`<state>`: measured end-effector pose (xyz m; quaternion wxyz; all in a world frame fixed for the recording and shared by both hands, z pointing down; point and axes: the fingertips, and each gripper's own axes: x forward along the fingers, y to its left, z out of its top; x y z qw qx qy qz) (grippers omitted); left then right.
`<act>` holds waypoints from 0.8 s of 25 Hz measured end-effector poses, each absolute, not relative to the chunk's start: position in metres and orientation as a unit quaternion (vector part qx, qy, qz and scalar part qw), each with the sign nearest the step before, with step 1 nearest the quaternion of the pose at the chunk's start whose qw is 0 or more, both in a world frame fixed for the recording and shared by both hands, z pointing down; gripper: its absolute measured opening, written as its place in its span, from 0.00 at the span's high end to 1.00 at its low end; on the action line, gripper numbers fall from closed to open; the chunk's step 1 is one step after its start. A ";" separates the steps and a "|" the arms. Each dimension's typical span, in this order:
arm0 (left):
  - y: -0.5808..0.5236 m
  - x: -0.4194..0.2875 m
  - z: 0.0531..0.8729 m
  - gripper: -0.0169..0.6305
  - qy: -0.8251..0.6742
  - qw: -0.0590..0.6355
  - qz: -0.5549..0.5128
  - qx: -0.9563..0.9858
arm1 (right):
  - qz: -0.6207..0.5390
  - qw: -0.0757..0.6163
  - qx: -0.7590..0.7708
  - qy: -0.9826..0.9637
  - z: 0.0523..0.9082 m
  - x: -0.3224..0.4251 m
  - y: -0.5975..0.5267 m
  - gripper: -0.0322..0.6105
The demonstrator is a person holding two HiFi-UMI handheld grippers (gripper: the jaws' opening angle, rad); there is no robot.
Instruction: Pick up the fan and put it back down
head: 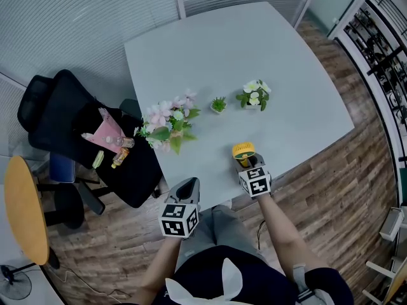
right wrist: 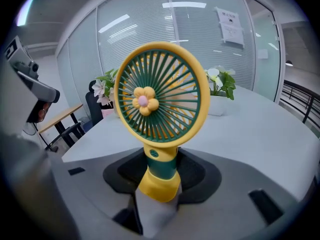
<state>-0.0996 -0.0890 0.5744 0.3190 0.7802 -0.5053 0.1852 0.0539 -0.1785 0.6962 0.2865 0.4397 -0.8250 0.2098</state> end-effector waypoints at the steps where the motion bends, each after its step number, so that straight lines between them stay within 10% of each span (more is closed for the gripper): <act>1: -0.089 -0.100 0.575 0.94 -0.505 0.319 0.185 0.780 | 0.204 0.285 0.440 -0.827 0.696 0.054 -0.178 0.66; 20: -0.083 -0.096 0.576 0.94 -0.492 0.322 0.190 0.786 | 0.194 0.303 0.439 -0.823 0.702 0.052 -0.173 0.65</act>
